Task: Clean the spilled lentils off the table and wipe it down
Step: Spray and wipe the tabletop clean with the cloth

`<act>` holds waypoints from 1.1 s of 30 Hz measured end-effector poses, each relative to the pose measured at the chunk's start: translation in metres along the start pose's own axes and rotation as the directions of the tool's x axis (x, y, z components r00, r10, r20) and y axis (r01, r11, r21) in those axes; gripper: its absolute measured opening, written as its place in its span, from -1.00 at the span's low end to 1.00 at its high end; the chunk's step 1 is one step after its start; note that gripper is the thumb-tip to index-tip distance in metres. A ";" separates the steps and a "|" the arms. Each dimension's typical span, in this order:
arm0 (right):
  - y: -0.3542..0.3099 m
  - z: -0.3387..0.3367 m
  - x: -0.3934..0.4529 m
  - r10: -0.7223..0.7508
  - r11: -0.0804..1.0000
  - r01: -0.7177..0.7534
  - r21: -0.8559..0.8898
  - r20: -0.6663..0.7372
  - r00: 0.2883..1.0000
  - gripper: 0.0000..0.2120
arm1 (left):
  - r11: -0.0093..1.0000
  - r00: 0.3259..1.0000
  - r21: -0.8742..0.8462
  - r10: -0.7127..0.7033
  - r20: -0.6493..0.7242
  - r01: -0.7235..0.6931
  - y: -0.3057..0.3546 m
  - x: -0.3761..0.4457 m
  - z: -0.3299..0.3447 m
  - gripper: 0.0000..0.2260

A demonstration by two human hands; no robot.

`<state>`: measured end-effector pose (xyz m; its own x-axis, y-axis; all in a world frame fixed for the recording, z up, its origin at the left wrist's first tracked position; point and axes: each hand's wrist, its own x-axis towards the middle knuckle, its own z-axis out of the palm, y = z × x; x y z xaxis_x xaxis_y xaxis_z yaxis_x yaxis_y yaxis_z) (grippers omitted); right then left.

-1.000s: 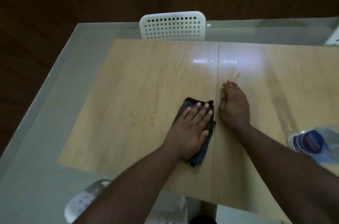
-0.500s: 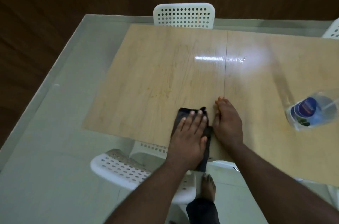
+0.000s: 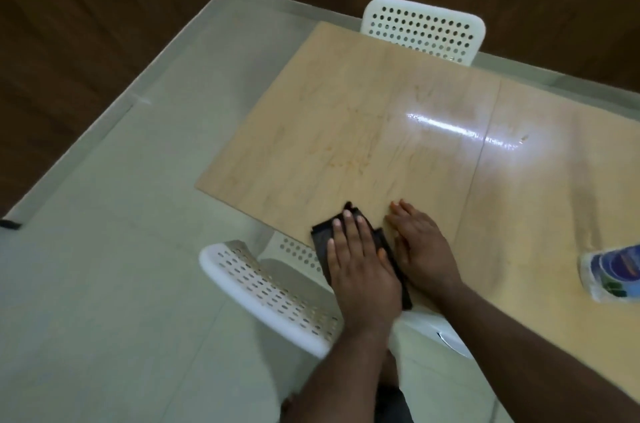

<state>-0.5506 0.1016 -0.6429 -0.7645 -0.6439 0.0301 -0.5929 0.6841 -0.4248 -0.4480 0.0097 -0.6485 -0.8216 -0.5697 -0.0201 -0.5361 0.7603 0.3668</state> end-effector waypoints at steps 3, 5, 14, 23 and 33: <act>-0.008 -0.002 0.033 -0.136 0.991 0.136 0.001 0.053 0.989 -0.50 | 0.978 0.977 0.029 -0.203 -0.068 0.205 -0.032 0.053 -0.002 -0.37; -0.017 0.003 0.059 -0.227 0.974 0.228 0.011 0.116 0.967 -0.50 | 0.940 0.934 0.027 -0.336 -0.125 0.341 -0.046 0.076 -0.006 -0.37; -0.065 0.028 0.150 -0.574 0.814 0.574 0.083 0.264 0.775 -0.48 | 0.869 0.847 -0.139 -0.494 -0.197 0.475 -0.003 0.045 0.000 -0.40; -0.066 0.056 0.178 -0.617 0.773 0.635 0.016 0.253 0.745 -0.47 | 0.761 0.714 -0.147 -0.646 -0.270 0.632 -0.106 0.143 -0.024 -0.40; -0.071 0.052 0.179 -0.618 0.763 0.646 -0.017 0.270 0.738 -0.43 | 0.785 0.755 -0.092 -0.616 -0.223 0.613 -0.106 0.146 -0.023 -0.39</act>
<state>-0.6325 -0.0800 -0.6544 -0.1294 -0.9907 0.0411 -0.9506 0.1121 -0.2896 -0.5068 -0.1616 -0.6694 -0.2471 -0.9684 -0.0338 -0.9066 0.2188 0.3609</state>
